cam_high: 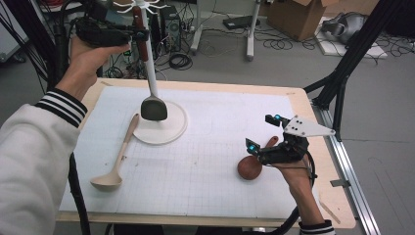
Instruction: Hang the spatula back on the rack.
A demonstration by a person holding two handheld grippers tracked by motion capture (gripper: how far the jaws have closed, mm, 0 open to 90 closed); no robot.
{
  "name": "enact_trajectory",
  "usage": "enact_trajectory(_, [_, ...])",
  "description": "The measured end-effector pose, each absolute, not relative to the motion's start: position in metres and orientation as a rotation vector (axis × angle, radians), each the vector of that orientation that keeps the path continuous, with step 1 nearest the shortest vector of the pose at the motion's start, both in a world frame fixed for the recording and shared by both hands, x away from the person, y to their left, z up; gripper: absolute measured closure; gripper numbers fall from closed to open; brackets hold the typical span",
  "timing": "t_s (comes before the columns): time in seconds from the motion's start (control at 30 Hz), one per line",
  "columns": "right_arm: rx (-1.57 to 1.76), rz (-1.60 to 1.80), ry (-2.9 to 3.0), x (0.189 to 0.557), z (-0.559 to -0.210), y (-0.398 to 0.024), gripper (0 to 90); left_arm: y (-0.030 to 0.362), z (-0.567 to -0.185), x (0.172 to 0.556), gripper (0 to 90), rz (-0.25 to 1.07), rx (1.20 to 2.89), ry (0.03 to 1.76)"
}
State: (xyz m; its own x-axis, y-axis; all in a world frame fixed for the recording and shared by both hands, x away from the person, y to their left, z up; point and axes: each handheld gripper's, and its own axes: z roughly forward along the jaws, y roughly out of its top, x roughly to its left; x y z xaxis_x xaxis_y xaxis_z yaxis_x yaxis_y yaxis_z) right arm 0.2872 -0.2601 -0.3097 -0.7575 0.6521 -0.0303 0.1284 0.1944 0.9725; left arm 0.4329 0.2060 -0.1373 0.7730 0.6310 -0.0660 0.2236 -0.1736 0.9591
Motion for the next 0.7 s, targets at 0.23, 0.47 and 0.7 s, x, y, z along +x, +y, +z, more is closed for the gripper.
enact_trajectory(0.23, [0.73, 1.595, 2.035, 0.2861, -0.3098, -0.2605, 0.5, 0.2068, -0.1386, 0.4328, 72.7, 0.416, 1.734, 0.673])
enact_trajectory(0.47, [0.733, 1.597, 2.033, 0.2865, -0.3103, -0.2609, 0.5, 0.208, -0.1391, 0.433, 71.3, 0.402, 1.716, 0.667])
enact_trajectory(0.7, [0.738, 1.602, 2.036, 0.2867, -0.3105, -0.2606, 0.5, 0.2118, -0.142, 0.432, 67.4, 0.411, 1.706, 0.672])
